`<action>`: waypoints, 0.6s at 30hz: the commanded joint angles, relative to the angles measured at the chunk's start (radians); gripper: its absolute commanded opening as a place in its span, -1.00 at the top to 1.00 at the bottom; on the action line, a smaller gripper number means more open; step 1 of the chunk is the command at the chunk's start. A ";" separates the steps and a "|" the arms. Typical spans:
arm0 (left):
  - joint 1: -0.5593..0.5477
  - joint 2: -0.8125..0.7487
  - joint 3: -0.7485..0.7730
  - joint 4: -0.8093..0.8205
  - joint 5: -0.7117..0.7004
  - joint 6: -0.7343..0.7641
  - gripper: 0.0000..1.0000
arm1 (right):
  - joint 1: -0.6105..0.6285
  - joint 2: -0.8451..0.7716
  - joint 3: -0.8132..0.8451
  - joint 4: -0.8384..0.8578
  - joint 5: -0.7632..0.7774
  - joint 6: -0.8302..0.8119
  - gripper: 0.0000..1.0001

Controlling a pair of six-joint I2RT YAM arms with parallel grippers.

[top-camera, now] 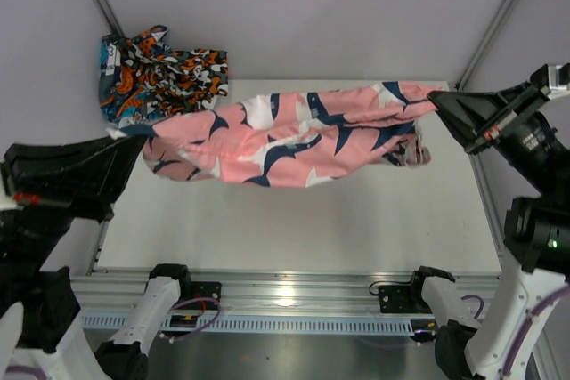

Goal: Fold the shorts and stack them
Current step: Flatten the shorts out

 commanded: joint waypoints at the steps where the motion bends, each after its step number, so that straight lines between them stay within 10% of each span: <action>1: 0.010 -0.007 0.048 -0.086 0.017 -0.046 1.00 | -0.003 -0.071 0.105 -0.066 -0.025 0.033 1.00; 9: 0.010 0.051 0.081 -0.101 0.021 -0.025 1.00 | -0.001 -0.076 0.115 -0.184 0.030 -0.034 1.00; 18: 0.010 0.094 -0.497 0.240 0.005 -0.037 1.00 | -0.003 -0.100 -0.411 0.004 0.109 -0.092 1.00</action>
